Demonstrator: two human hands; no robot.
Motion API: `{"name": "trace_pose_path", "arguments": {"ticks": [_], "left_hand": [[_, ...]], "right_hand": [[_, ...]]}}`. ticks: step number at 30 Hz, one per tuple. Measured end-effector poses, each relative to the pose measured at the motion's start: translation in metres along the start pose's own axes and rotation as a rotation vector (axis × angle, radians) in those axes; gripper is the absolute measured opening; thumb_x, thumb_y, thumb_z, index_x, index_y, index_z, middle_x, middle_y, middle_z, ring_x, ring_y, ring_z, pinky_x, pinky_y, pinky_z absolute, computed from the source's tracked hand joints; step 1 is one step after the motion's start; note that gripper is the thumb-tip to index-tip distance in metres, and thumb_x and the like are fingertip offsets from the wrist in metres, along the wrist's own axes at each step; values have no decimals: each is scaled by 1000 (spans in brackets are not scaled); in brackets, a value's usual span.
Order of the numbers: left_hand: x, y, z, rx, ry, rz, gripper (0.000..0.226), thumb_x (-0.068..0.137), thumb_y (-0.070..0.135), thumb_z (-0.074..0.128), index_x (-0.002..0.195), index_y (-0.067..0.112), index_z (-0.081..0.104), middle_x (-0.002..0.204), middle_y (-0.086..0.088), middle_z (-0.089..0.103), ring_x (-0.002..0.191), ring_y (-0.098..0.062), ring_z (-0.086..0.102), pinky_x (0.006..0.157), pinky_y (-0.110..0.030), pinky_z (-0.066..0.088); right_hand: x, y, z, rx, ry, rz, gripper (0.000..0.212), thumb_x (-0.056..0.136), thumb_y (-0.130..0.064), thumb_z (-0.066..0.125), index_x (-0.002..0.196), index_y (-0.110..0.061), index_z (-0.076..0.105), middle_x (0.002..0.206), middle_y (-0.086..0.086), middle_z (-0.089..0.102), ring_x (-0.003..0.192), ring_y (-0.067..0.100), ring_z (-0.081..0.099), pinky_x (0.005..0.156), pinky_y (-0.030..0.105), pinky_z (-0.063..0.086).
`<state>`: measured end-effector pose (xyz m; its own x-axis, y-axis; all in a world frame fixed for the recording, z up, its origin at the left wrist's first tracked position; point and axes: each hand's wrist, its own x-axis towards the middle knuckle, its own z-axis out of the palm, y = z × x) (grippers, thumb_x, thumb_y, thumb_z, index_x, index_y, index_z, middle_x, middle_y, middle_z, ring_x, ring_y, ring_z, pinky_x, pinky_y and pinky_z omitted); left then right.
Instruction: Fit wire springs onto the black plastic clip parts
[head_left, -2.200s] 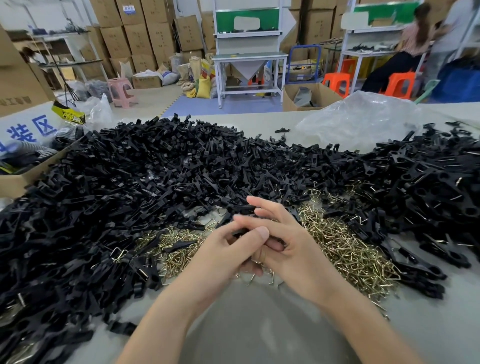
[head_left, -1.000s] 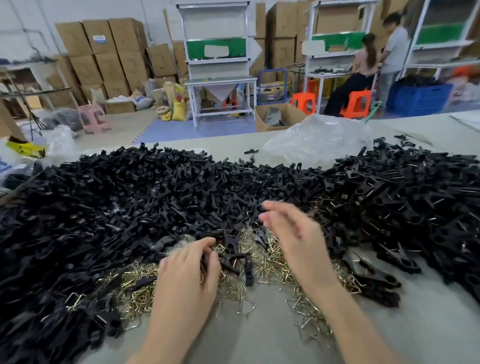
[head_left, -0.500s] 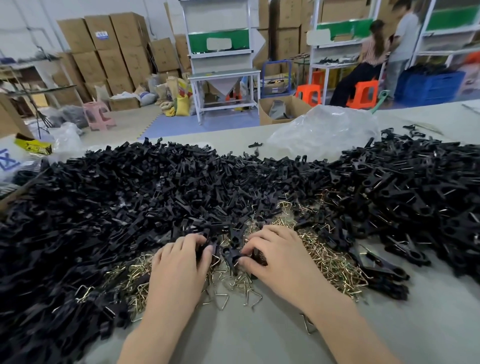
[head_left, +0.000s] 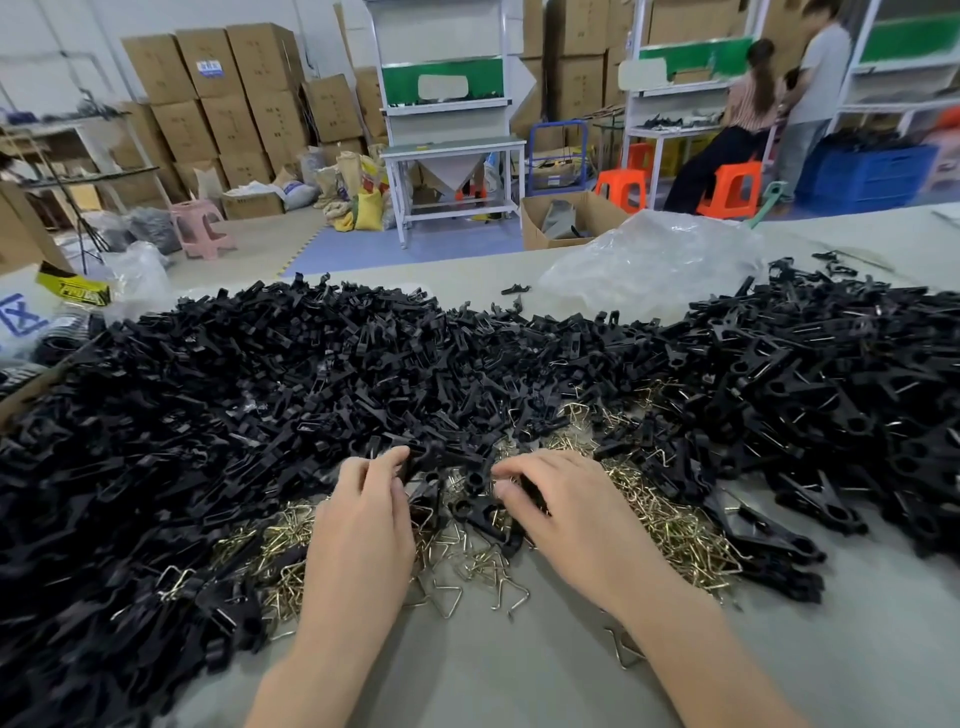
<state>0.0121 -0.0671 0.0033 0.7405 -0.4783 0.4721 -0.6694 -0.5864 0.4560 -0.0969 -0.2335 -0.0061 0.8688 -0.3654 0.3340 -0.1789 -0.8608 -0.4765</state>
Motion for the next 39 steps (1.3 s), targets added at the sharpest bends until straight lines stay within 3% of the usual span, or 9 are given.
{"name": "trace_pose_path", "arguments": {"ticks": [6, 11, 15, 17, 21, 29, 31, 35, 39], "left_hand": [[0, -1, -1, -116, 32, -101, 40, 102, 21, 39, 139, 16, 52, 105, 1, 48, 72, -15, 54, 78, -50, 50], [-3, 4, -4, -273, -11, -21, 47, 100, 34, 30, 143, 25, 48, 103, 17, 52, 76, -7, 56, 68, -22, 43], [-13, 14, 3, -631, -259, 15, 35, 105, 28, 40, 131, 50, 49, 79, 5, 63, 63, -6, 61, 55, -26, 52], [-18, 23, 10, -755, -408, -58, 36, 106, 23, 42, 128, 51, 48, 83, 7, 66, 75, -13, 71, 65, -36, 61], [-13, 22, 19, -635, -257, -5, 33, 105, 23, 42, 132, 42, 43, 92, 20, 60, 70, -1, 61, 61, -14, 48], [-5, 7, 10, -610, 81, -123, 28, 104, 28, 38, 125, 44, 46, 89, 14, 62, 51, -5, 47, 47, -12, 37], [-4, 8, 10, -691, 66, -172, 26, 107, 27, 40, 123, 44, 52, 86, 12, 65, 61, -11, 56, 54, -12, 44], [-3, 15, 10, -878, -87, -200, 24, 105, 28, 47, 118, 43, 60, 78, 2, 69, 78, -14, 67, 77, -23, 55], [-6, 18, 9, -970, -256, -119, 30, 95, 39, 56, 124, 43, 59, 84, 3, 68, 85, -17, 69, 80, -26, 55]], "right_hand": [[-6, 5, -10, -83, -115, -31, 42, 93, -28, 48, 135, -34, 56, 148, -16, 43, 139, 1, 24, 120, 20, 8], [-4, 8, -10, -90, -163, -26, 33, 96, -34, 53, 128, -37, 58, 157, -12, 33, 146, 8, 16, 122, 26, 2], [-3, 9, -10, -74, -173, -21, 27, 100, -39, 53, 126, -40, 59, 157, -14, 32, 148, 7, 15, 126, 31, 6], [-2, 10, -10, -85, -177, -22, 23, 100, -40, 55, 123, -38, 59, 157, -13, 34, 148, 7, 17, 124, 28, 7], [-2, 9, -11, -71, -125, -27, 10, 99, -35, 58, 107, -38, 53, 143, -15, 45, 140, 5, 29, 114, 16, 11], [0, 3, -15, 156, 20, 81, 16, 98, -30, 61, 101, -45, 57, 101, -32, 55, 103, -14, 49, 87, 0, 33], [0, 0, -17, 275, 61, 100, 19, 98, -27, 63, 101, -45, 63, 97, -29, 62, 90, -15, 57, 76, 1, 39], [-1, -7, -20, 528, 53, 171, 18, 97, -25, 67, 99, -43, 70, 93, -24, 71, 77, 16, 68, 70, 26, 56], [1, -13, -24, 775, 38, 171, 12, 96, -18, 68, 99, -28, 73, 93, -15, 76, 87, -3, 69, 76, 9, 49]]}}
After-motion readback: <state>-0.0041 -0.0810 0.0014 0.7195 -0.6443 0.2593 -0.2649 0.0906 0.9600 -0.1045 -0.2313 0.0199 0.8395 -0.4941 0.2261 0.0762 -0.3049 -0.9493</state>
